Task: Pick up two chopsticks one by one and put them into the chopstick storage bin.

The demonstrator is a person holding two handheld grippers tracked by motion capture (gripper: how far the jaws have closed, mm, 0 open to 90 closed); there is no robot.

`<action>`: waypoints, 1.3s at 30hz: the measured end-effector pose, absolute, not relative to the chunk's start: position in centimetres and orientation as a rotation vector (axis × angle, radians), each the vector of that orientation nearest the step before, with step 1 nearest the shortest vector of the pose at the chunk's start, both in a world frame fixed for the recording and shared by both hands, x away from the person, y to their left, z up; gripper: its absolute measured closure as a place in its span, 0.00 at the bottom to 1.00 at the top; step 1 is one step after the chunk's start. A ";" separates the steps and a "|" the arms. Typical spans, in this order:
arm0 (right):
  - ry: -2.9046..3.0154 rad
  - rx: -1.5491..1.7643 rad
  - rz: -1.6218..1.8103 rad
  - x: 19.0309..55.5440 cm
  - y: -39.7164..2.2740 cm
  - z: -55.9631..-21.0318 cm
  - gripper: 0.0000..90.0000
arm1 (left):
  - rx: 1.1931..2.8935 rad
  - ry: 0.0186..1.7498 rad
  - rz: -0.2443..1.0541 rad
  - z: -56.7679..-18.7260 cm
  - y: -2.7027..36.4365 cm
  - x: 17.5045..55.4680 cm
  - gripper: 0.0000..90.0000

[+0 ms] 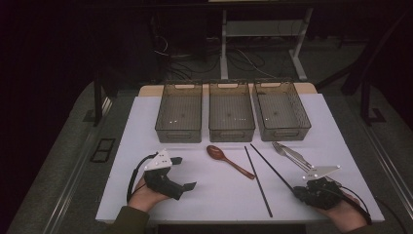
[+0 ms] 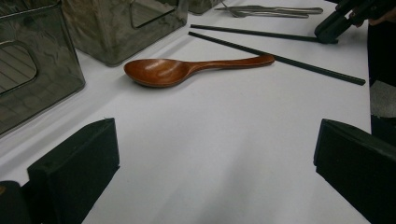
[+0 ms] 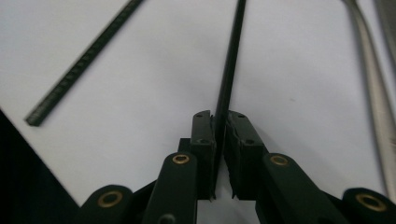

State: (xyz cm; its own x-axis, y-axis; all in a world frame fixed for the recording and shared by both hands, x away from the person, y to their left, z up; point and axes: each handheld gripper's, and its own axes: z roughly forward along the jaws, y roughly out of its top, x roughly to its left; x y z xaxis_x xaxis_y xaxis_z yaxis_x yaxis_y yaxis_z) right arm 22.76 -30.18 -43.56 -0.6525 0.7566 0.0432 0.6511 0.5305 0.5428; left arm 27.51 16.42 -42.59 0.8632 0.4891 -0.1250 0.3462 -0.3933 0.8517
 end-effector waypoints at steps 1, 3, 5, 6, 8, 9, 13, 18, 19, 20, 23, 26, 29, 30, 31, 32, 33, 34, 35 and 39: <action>2.570 1.195 0.783 22.9 -30.5 -43.6 0.89 | 2.020 0.609 0.176 -42.6 16.4 27.5 0.00; 2.562 1.207 0.788 23.1 -31.0 -43.6 0.89 | 2.019 0.611 0.176 -42.6 16.4 27.5 0.00; 2.563 1.220 0.808 23.3 -31.4 -43.6 0.87 | 2.019 0.610 0.178 -42.6 16.4 27.5 0.00; 2.563 1.220 0.808 23.3 -31.4 -43.6 0.87 | 2.019 0.610 0.177 -42.6 16.4 27.5 0.00; 2.553 1.233 0.837 23.5 -31.4 -43.6 0.84 | 2.019 0.611 0.177 -42.6 16.4 27.5 0.00; 2.541 1.239 0.862 23.6 -31.3 -43.6 0.84 | 2.019 0.611 0.177 -42.6 16.3 27.5 0.00; 2.478 1.261 0.943 24.7 -30.9 -43.5 0.85 | 2.019 0.612 0.179 -42.6 16.3 27.5 0.00; 2.479 1.263 0.941 25.4 -30.4 -44.2 0.87 | 2.020 0.612 0.177 -42.7 16.4 27.5 0.00; 2.478 1.256 0.940 25.4 -30.3 -44.3 0.87 | 2.021 0.611 0.177 -42.7 16.4 27.5 0.00; 2.475 1.253 0.938 25.4 -30.4 -44.4 0.88 | 2.021 0.610 0.178 -42.7 16.4 27.5 0.00; 2.469 1.255 0.942 25.4 -30.3 -44.5 0.88 | 2.019 0.612 0.178 -42.7 16.3 27.5 0.00; 2.465 1.236 0.933 25.3 -30.3 -44.5 0.89 | 2.026 0.611 0.176 -42.7 16.3 27.5 0.00; 2.459 1.243 0.933 25.3 -30.3 -44.6 0.92 | 2.029 0.610 0.177 -42.7 16.2 27.5 0.00; 2.459 1.243 0.933 25.3 -30.3 -44.6 0.92 | 2.030 0.610 0.178 -42.7 16.2 27.5 0.00; 2.457 1.247 0.933 25.3 -30.3 -44.6 0.92 | 2.030 0.610 0.177 -42.7 16.2 27.5 0.00; 2.459 1.257 0.934 25.3 -30.3 -44.5 0.92 | 2.029 0.610 0.177 -42.7 16.2 27.5 0.00; 2.457 1.268 0.937 25.4 -30.3 -44.5 0.91 | 2.029 0.609 0.176 -42.7 16.3 27.5 0.00; 2.458 1.269 0.943 25.4 -30.3 -44.5 0.88 | 2.029 0.611 0.175 -42.7 16.2 27.5 0.00; 2.456 1.277 0.953 25.5 -30.2 -44.5 0.88 | 2.030 0.611 0.175 -42.7 16.2 27.5 0.00; 2.443 1.272 0.943 25.5 -30.1 -44.6 0.90 | 2.029 0.611 0.175 -42.7 16.2 27.5 0.00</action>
State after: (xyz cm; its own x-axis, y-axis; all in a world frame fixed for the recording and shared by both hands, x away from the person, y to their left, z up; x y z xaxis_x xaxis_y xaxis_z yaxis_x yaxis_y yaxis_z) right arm 25.48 -30.09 -44.58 -0.5969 0.7975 0.0884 0.6500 0.4160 0.6360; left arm 27.53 16.22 -42.75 0.8636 0.4886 -0.1243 0.3490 -0.4015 0.8467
